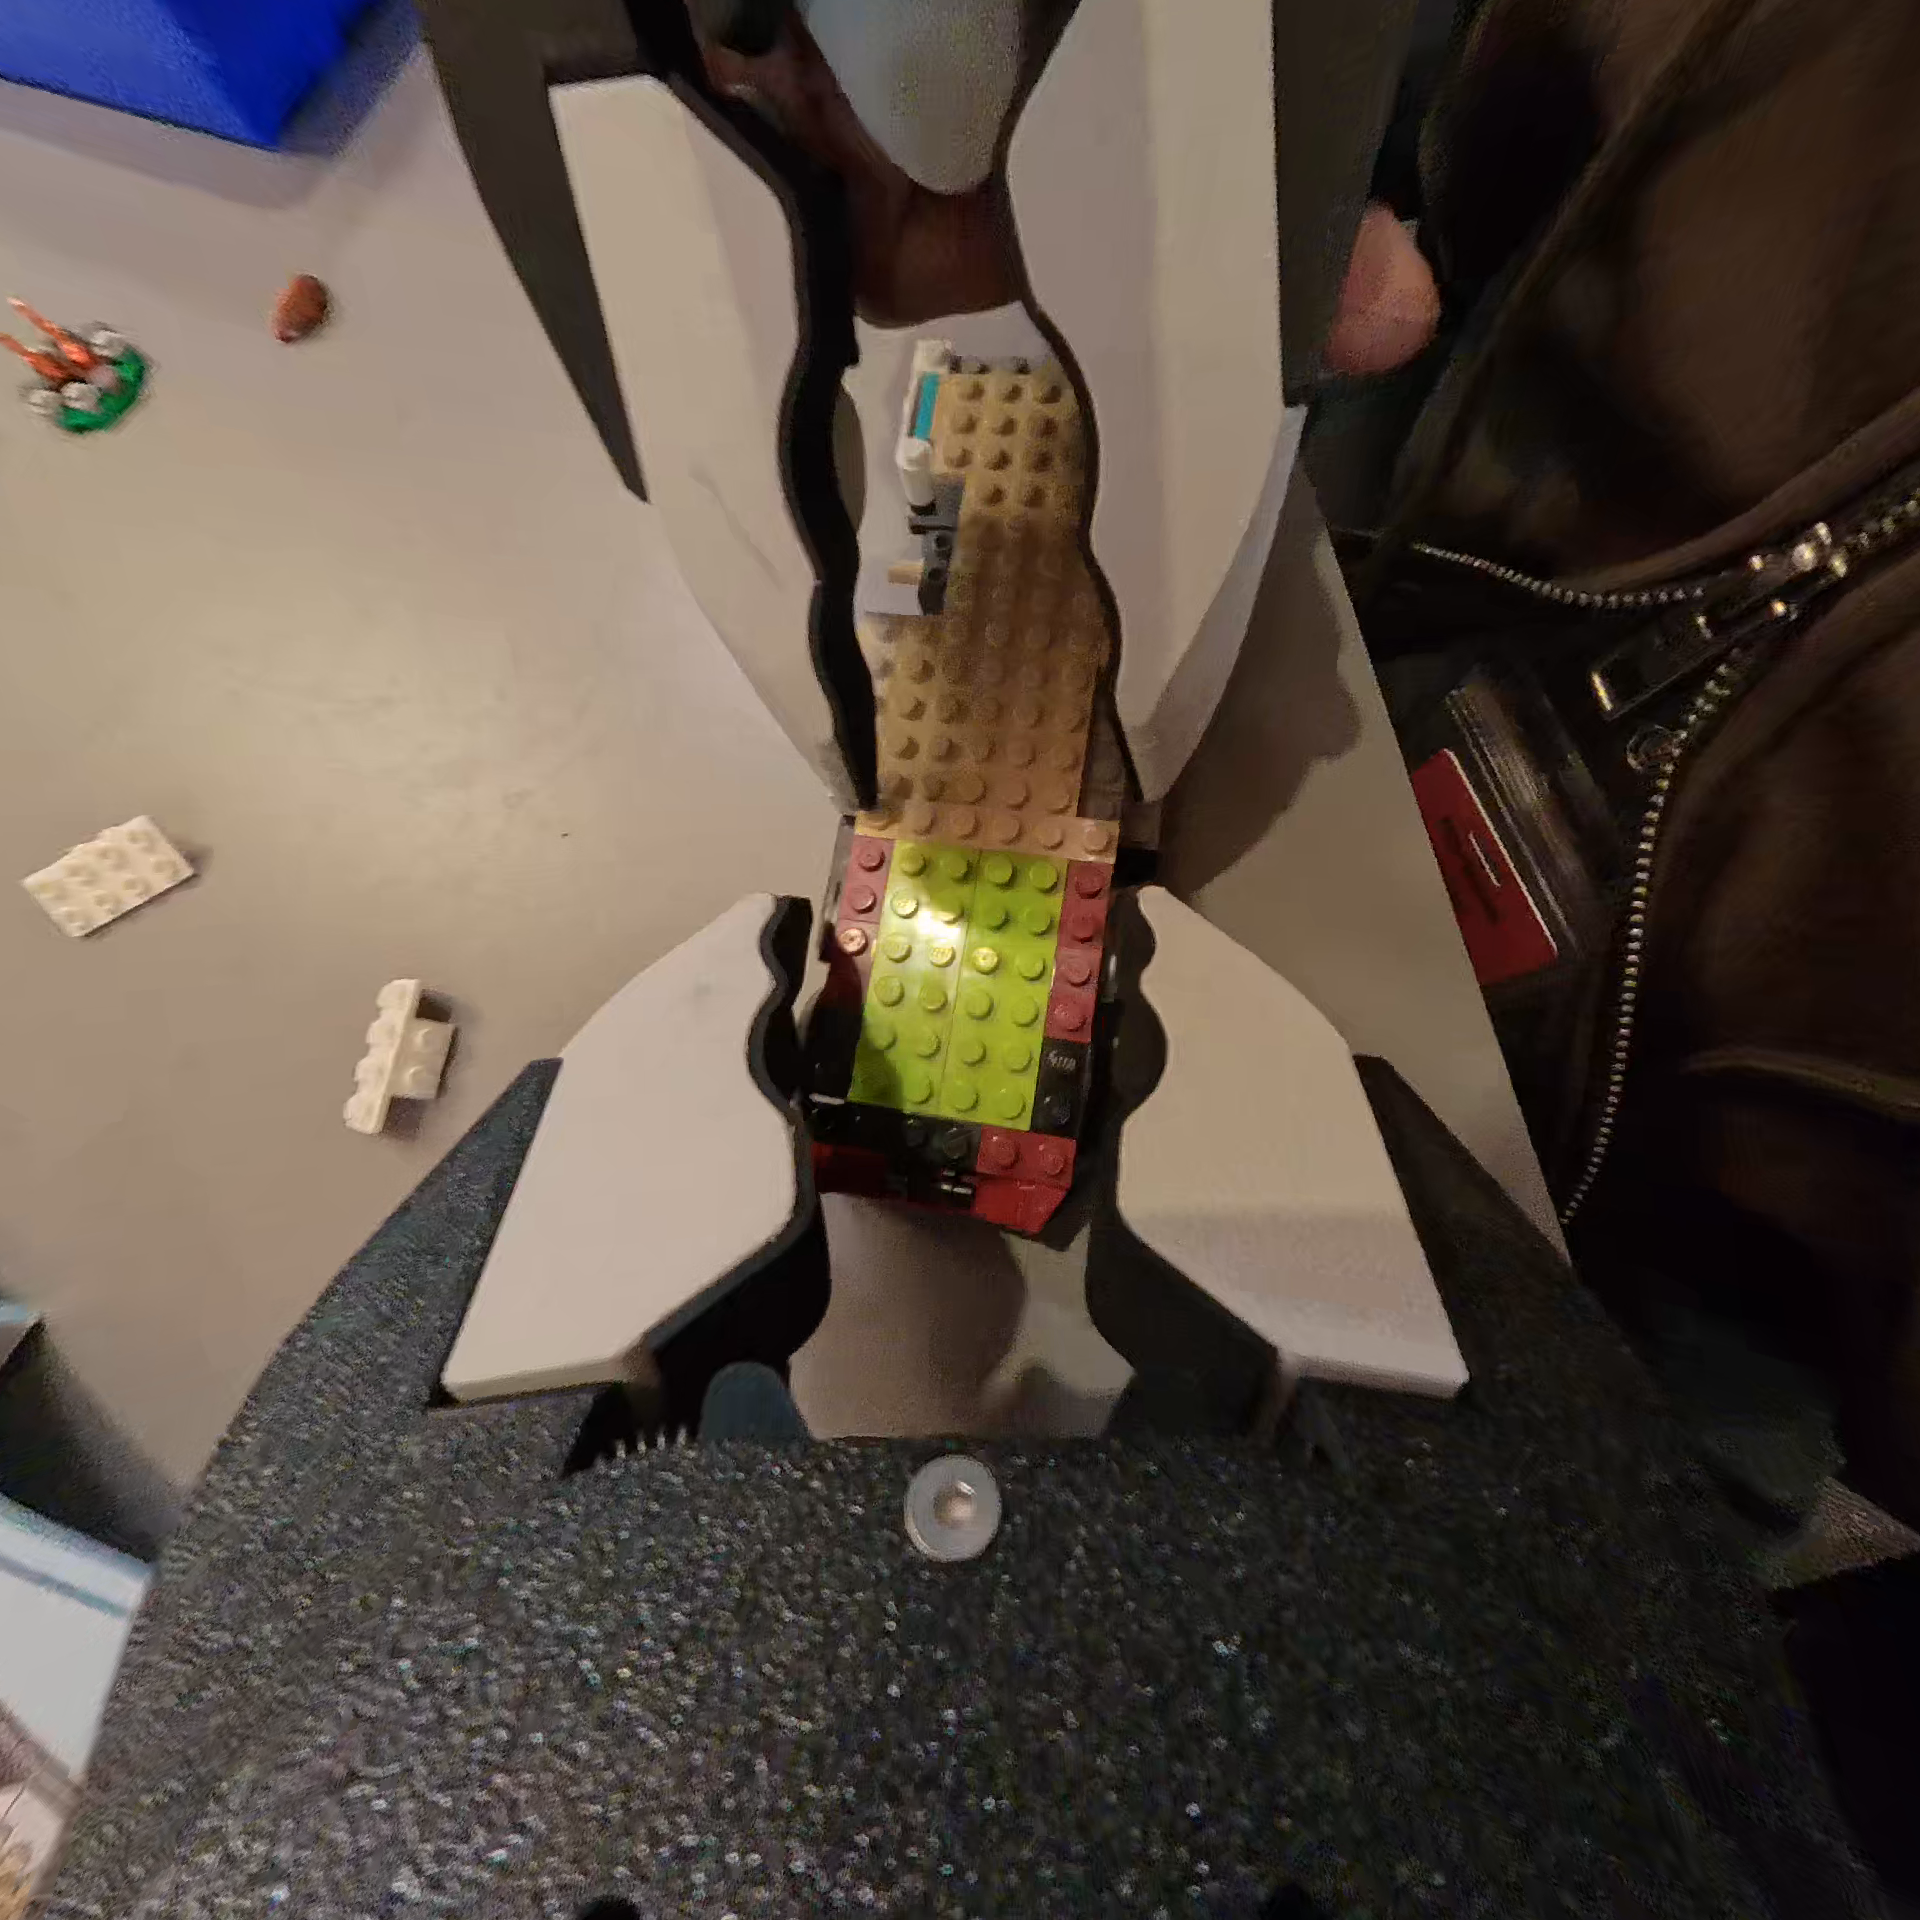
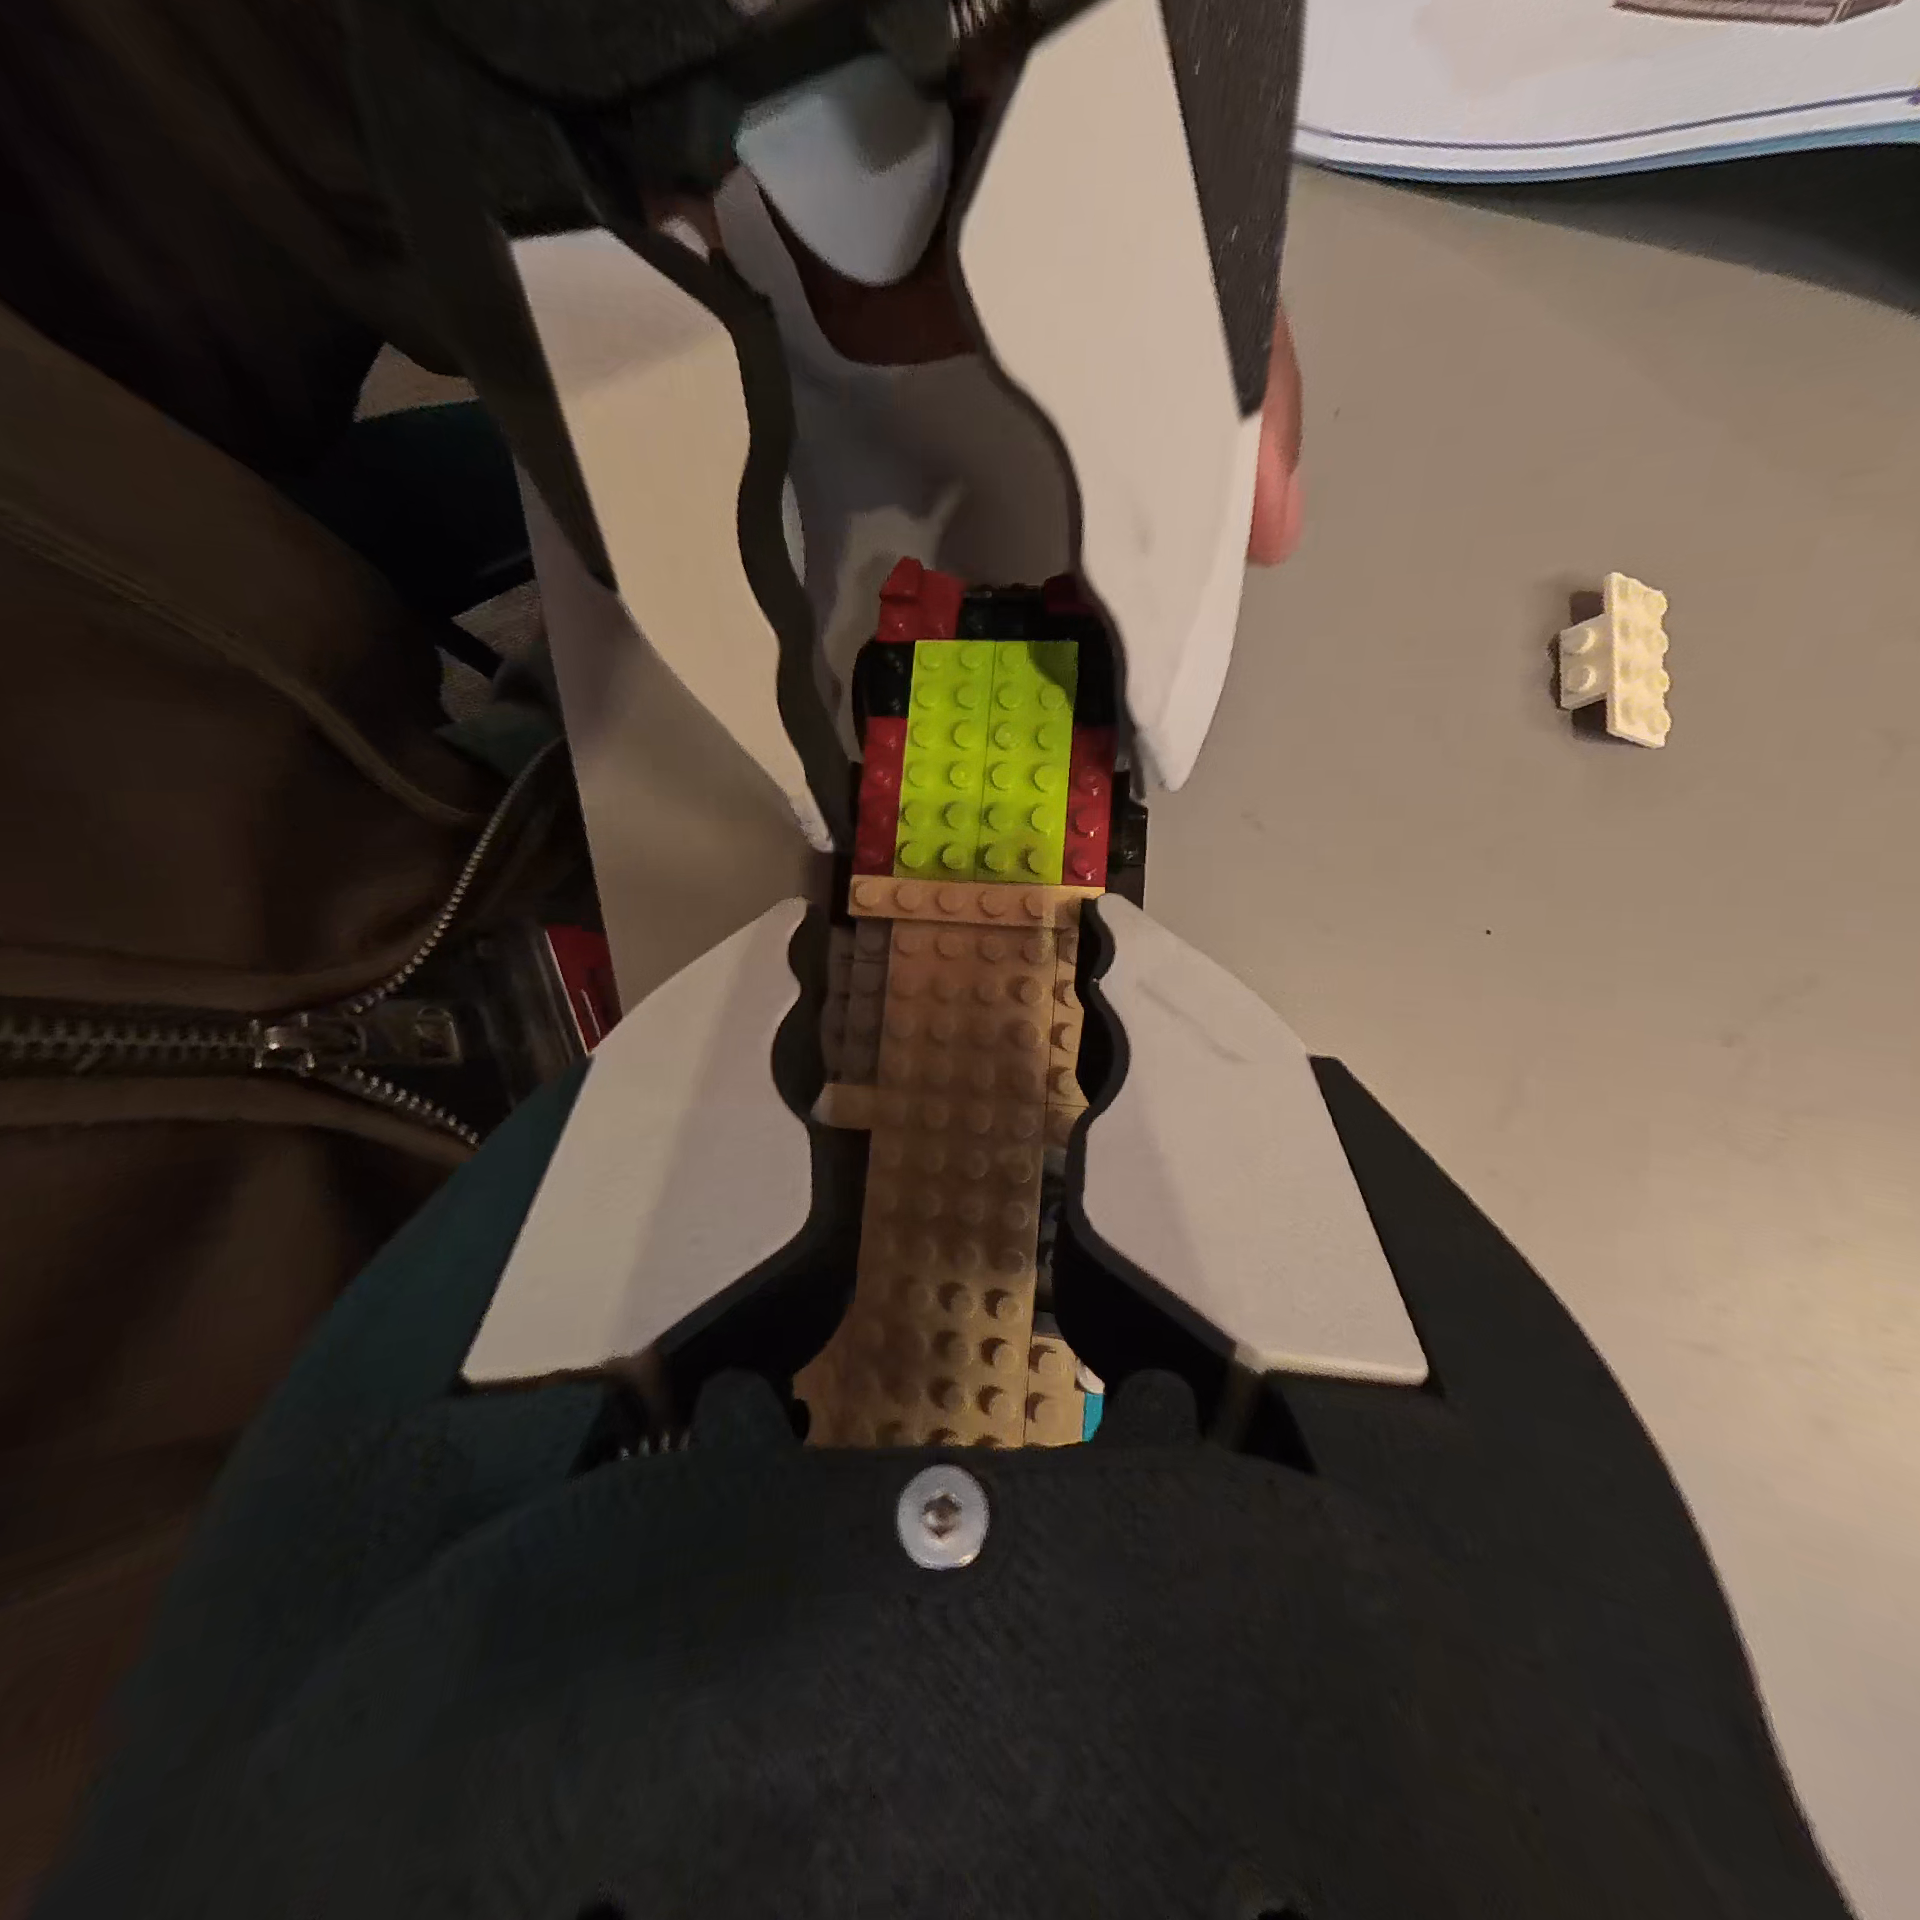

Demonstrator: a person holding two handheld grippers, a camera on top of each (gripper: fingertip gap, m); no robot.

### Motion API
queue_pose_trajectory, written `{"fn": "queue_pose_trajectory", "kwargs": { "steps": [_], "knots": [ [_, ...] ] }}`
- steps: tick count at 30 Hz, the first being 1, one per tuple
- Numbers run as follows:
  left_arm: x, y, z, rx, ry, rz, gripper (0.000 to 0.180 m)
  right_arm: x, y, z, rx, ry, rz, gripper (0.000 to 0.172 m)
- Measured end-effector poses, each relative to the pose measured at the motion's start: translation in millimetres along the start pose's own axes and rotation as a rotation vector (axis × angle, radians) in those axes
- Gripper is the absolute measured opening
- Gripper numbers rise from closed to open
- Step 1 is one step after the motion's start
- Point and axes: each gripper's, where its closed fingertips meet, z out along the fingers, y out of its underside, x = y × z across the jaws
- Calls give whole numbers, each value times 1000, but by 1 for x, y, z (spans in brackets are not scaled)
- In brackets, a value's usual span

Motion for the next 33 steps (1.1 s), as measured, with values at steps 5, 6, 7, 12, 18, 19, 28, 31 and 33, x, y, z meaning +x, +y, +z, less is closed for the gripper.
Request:
{"fn": "queue_pose_trajectory", "kwargs": {
  "steps": [5,6,7,12,18,19,28,31,33],
  "knots": [
    [5,1,5,29,31,-9,55,1,0,1,6,22,12,51],
    [5,0,5,38,27,-17,54,1,0,2,5,23,10,51],
    [5,0,5,47,24,-27,53,1,0,3,3,27,6,52],
    [6,-2,7,77,8,-45,53,2,5,11,-34,39,-9,51],
    [6,-1,7,78,12,-56,54,3,5,12,-21,34,-11,50],
    [6,-1,7,78,13,-59,54,3,5,12,-13,34,-12,50],
    [4,-1,8,76,3,-59,51,5,3,10,59,109,-113,53],
    [3,-1,8,75,-1,-67,55,6,2,8,55,156,-164,47],
    [3,-1,8,75,1,-62,53,5,2,9,62,133,-136,50]
  ]
}}
